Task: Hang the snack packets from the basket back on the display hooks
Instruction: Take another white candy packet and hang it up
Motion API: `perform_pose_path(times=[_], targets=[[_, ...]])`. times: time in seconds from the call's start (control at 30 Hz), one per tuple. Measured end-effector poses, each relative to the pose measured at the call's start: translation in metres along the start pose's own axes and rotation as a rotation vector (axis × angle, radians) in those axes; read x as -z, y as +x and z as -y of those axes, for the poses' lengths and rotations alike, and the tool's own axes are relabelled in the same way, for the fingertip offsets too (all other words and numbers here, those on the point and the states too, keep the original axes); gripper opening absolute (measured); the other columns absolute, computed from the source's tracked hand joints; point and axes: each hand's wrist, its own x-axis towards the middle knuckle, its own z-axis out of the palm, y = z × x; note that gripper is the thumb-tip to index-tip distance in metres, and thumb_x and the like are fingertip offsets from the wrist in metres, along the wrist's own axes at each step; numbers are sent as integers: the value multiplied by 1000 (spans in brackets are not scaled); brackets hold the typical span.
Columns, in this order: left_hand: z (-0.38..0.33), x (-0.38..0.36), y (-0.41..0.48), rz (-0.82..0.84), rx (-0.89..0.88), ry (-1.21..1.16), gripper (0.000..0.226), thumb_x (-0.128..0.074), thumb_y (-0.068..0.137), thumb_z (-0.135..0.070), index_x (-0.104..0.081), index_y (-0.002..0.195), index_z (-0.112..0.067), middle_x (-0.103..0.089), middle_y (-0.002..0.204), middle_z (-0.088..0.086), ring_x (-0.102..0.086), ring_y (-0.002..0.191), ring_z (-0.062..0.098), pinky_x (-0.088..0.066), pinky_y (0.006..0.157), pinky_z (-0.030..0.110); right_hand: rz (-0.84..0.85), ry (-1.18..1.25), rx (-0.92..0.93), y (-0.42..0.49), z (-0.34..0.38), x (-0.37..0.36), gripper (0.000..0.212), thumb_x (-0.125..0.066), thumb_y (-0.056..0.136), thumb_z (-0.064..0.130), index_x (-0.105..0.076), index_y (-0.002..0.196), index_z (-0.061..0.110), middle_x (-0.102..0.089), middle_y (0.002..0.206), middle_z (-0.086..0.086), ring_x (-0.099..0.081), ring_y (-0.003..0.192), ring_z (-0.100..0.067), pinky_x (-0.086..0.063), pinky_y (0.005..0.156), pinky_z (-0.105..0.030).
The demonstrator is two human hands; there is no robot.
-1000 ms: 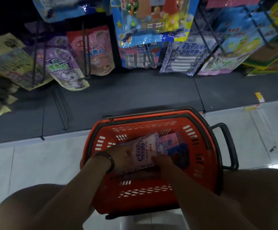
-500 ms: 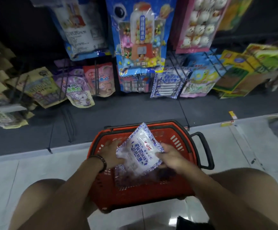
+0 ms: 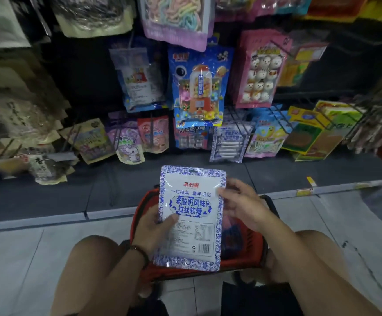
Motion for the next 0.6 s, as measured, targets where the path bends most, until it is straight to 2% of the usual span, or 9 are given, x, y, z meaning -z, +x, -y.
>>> perform_pose_path(times=[0.1, 0.17, 0.27, 0.33, 0.4, 0.43, 0.5, 0.57, 0.6], targets=[[2, -6, -9, -60, 31, -41, 18, -77, 93, -25, -78, 110, -32, -80, 111, -4, -78, 101, 18, -63, 87, 38, 110, -108, -75, -14, -25, -12, 45, -86, 85, 31, -73, 126, 17, -78, 123, -14, -77, 109, -36, -63, 87, -54], [3, -8, -13, -105, 63, -88, 16, -78, 92, -25, -79, 108, -29, -81, 109, 0, -78, 99, 22, -63, 87, 42, 132, -117, -70, -19, -39, -21, 40, -85, 88, 28, -74, 123, 13, -79, 122, -11, -76, 113, -33, -61, 96, -52], [6, -9, -16, -151, 46, -89, 24, -82, 89, -25, -75, 111, -24, -80, 112, 4, -78, 96, 17, -64, 81, 34, 48, -88, -15, -25, -47, -33, 32, -84, 90, 22, -76, 119, 13, -81, 119, -7, -78, 110, -27, -60, 97, -45], [4, -12, -18, -240, -15, -27, 50, -90, 79, -23, -62, 120, -22, -74, 116, -1, -75, 94, 8, -61, 76, 22, -38, -109, 18, -26, -48, -39, 27, -83, 91, 20, -77, 116, 15, -82, 114, -4, -79, 105, -25, -62, 92, -44], [4, -14, -18, -379, -111, 178, 68, -95, 72, -26, -54, 126, -26, -62, 119, -7, -67, 100, 7, -57, 84, 24, -136, -153, 68, -25, -48, -45, 20, -82, 92, 18, -78, 111, 18, -83, 110, -1, -81, 98, -22, -65, 82, -37], [5, -14, -17, -393, -171, 265, 64, -94, 74, -27, -56, 125, -30, -60, 121, -8, -63, 104, 7, -55, 90, 29, -181, -166, 98, -24, -48, -50, 20, -82, 91, 16, -79, 111, 18, -83, 109, -1, -81, 96, -20, -65, 81, -36], [8, -17, -18, -243, -227, 232, 54, -87, 82, -27, -59, 127, -36, -63, 129, -11, -63, 112, 8, -57, 96, 35, -209, -182, 166, -25, -48, -61, 24, -80, 92, 11, -78, 116, 15, -83, 112, -1, -80, 99, -21, -64, 87, -41], [8, -25, -23, -30, -188, 99, 63, -85, 84, -34, -55, 138, -38, -62, 138, -18, -63, 121, 6, -57, 94, 26, -140, -253, 210, -27, -52, -72, 26, -77, 95, 11, -78, 120, 17, -82, 113, 4, -78, 105, -17, -63, 92, -39], [8, -28, -25, 27, -188, 49, 69, -85, 81, -40, -52, 142, -37, -62, 138, -20, -63, 123, 4, -56, 93, 20, -86, -292, 204, -28, -54, -77, 25, -75, 97, 13, -78, 120, 22, -81, 114, 8, -77, 108, -12, -61, 94, -35]])
